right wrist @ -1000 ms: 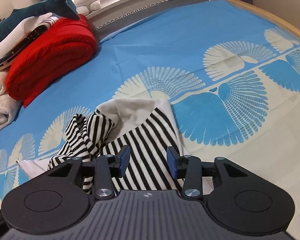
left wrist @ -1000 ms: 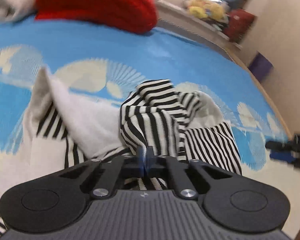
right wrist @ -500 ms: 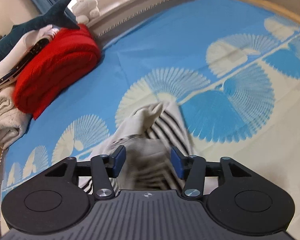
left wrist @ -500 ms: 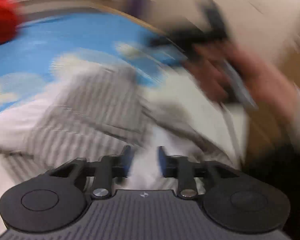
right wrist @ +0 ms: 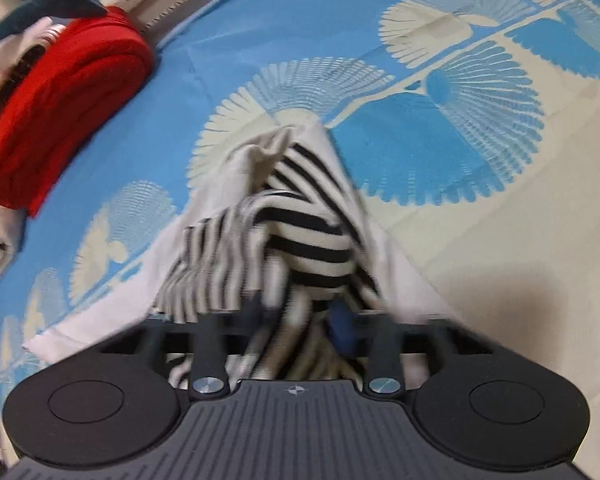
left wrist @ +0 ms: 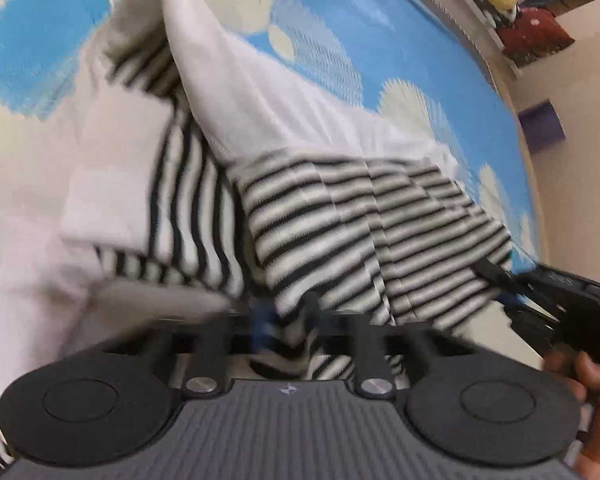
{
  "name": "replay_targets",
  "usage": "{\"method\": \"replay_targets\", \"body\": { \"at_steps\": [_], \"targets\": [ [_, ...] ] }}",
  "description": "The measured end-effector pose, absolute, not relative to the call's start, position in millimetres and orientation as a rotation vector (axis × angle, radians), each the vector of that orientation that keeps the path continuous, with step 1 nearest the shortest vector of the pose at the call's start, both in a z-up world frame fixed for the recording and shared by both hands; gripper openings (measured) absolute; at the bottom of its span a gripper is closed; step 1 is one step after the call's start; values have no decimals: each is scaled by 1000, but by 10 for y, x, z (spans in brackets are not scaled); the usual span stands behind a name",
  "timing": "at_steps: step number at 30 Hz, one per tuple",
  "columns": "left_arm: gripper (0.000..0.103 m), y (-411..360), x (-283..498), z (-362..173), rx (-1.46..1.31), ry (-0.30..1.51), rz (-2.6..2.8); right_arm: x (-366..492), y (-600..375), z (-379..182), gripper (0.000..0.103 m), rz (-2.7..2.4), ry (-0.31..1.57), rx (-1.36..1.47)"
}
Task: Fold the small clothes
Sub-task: 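Grasp the hem with both grippers and fold it toward the hood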
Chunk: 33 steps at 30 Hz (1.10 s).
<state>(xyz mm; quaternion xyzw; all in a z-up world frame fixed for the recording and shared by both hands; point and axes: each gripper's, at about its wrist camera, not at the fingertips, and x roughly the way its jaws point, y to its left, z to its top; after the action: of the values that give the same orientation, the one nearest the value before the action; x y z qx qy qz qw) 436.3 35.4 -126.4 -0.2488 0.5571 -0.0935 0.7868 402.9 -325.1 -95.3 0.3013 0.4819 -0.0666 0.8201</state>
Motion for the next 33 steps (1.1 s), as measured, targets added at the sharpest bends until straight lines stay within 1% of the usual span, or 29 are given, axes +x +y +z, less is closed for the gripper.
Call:
{"method": "replay_targets", "body": {
  "at_steps": [1, 5, 7, 8, 9, 10, 12, 13, 14, 15, 16, 17, 18, 19, 20, 22, 24, 26, 27, 28, 29, 30, 31, 32, 33],
  "targets": [
    [1, 416, 4371, -1160, -535, 1141, -209, 4021, -3259, -938, 5, -118, 1008, 675],
    [1, 808, 4284, -477, -517, 707, -159, 3943, -3306, -774, 5, 28, 889, 884],
    [1, 966, 4253, -348, -524, 624, -134, 3878, -3308, -696, 5, 136, 820, 1004],
    [1, 1049, 4261, -369, -553, 630, -123, 3863, -3308, -701, 5, 180, 811, 1059],
    [1, 1118, 4301, -458, -591, 685, -113, 3852, -3292, -742, 5, 206, 828, 1100],
    [2, 1144, 4363, -596, -609, 785, -109, 3851, -3252, -803, 5, 193, 892, 1092],
    [5, 1106, 4496, -978, -549, 1088, -91, 3876, -3119, -972, 9, 77, 1119, 906],
    [5, 1073, 4503, -1165, -493, 1190, -53, 3865, -3080, -1063, 12, 4, 1197, 815],
    [6, 1070, 4489, -1230, -474, 1201, -19, 3842, -3071, -1143, 13, -64, 1241, 758],
    [11, 1090, 4477, -1244, -490, 1189, 5, 3826, -3083, -1187, 13, -102, 1254, 741],
    [29, 1110, 4476, -1218, -521, 1174, 0, 3829, -3106, -1181, 16, -112, 1241, 752],
    [41, 1109, 4480, -1167, -556, 1147, -15, 3842, -3134, -1131, 26, -101, 1205, 778],
    [63, 1156, 4449, -1092, -587, 1112, -23, 3854, -3149, -1072, 33, -90, 1172, 781],
    [72, 1163, 4443, -1042, -603, 1087, -20, 3861, -3150, -996, 47, -92, 1132, 759],
    [72, 1147, 4450, -1008, -609, 1081, -13, 3870, -3162, -928, 51, -111, 1093, 728],
    [72, 1107, 4505, -1047, -610, 1124, -1, 3881, -3188, -845, 52, -155, 1039, 672],
    [70, 1077, 4548, -1165, -604, 1187, 25, 3933, -3232, -854, 52, -160, 1019, 681],
    [64, 1067, 4528, -1283, -628, 1230, 45, 3966, -3247, -923, 52, -147, 1021, 717],
    [58, 1070, 4518, -1360, -642, 1239, 46, 3967, -3255, -955, 52, -142, 1025, 729],
    [45, 1064, 4513, -1384, -649, 1242, 44, 3990, -3246, -996, 51, -138, 1027, 739],
    [34, 1059, 4522, -1390, -647, 1237, 44, 4011, -3244, -1035, 48, -134, 1033, 747],
    [9, 1067, 4539, -1386, -647, 1221, 42, 4041, -3231, -1075, 40, -127, 1042, 761],
    [5, 1088, 4536, -1347, -652, 1189, 32, 4048, -3236, -1105, 11, -115, 1039, 792],
    [5, 1116, 4527, -1271, -668, 1133, 16, 4029, -3237, -1106, 5, -102, 1027, 836],
    [5, 1152, 4514, -1159, -690, 1060, -12, 4007, -3237, -1082, 5, -81, 996, 891]
  ]
}}
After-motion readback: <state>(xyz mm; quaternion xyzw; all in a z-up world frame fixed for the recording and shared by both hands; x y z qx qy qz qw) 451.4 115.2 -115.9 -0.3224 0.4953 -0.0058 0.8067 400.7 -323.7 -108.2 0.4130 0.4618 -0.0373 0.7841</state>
